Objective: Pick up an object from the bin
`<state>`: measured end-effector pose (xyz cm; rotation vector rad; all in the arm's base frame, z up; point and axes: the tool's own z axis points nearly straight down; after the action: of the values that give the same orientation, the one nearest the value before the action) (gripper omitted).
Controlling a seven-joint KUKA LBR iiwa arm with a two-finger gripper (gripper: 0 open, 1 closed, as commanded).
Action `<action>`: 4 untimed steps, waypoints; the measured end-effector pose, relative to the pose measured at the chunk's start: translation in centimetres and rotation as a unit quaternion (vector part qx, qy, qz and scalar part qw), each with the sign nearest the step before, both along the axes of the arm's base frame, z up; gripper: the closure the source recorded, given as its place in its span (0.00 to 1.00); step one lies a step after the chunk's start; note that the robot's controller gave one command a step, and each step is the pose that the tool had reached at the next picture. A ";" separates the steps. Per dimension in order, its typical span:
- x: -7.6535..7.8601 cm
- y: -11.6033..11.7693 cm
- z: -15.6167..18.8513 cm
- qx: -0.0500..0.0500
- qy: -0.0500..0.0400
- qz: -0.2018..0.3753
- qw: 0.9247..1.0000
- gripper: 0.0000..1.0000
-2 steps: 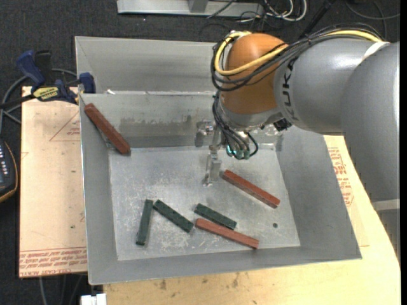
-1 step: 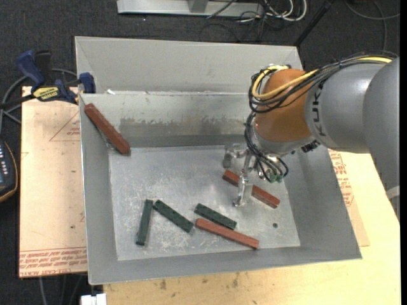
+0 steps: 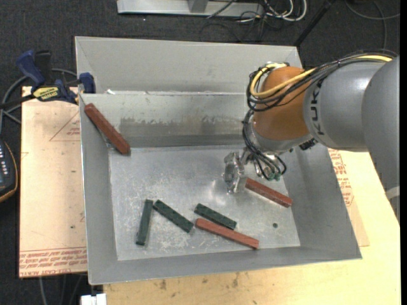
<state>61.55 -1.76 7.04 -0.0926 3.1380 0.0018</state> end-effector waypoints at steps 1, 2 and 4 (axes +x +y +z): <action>0.0 0.0 0.0 0.000 0.000 0.000 1.000 0.00; -1.7 -7.7 -0.1 -0.002 0.001 0.023 1.000 0.00; -0.7 -8.4 21.2 -0.002 -0.006 0.033 0.999 1.00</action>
Offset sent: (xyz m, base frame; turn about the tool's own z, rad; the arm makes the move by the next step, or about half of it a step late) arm 0.0000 0.0000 0.0000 0.0000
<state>60.84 -10.13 28.22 -0.1969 3.1217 -0.0039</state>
